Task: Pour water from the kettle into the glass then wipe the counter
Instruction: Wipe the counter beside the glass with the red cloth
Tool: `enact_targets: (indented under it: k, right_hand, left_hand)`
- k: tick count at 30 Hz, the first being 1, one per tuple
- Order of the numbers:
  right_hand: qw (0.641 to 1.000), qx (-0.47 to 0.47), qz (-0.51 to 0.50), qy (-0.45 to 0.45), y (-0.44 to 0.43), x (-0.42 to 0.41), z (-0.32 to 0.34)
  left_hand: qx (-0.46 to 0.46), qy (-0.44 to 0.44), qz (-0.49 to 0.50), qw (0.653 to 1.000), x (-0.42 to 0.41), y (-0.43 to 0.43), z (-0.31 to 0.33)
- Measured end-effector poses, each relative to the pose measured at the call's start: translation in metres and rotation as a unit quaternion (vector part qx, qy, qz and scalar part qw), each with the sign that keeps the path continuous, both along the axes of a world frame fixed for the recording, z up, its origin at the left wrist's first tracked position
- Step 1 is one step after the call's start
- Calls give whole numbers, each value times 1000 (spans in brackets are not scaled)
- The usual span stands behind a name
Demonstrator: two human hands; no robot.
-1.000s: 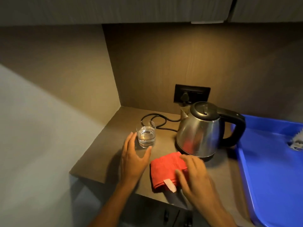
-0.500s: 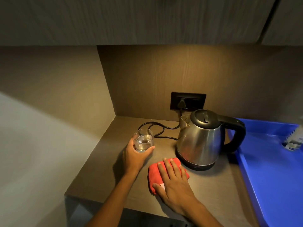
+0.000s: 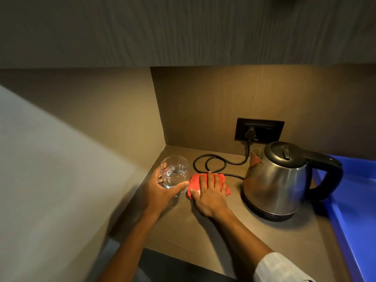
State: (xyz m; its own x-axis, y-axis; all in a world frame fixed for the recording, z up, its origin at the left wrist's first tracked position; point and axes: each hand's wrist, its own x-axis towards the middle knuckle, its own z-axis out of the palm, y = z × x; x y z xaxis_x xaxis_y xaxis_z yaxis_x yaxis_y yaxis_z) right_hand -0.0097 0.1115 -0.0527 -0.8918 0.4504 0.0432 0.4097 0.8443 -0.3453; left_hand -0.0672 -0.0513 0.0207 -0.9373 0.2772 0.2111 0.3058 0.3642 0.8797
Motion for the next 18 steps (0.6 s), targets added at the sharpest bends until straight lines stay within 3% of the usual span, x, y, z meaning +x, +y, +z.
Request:
enact_targets:
  k: [5,10,18]
  right_hand:
    - [995,-13,95,-5,-30,-13,2]
    - [981,13,190,41,-63,29,-9]
    - [991,43,124,36,-18,85,-24]
  left_hand:
    - [-23,28,12,999,-2,-16,7]
    - [-11,26,2,1000,-6,-16,6]
    - [2,-4,-37,999,-4,-6,2]
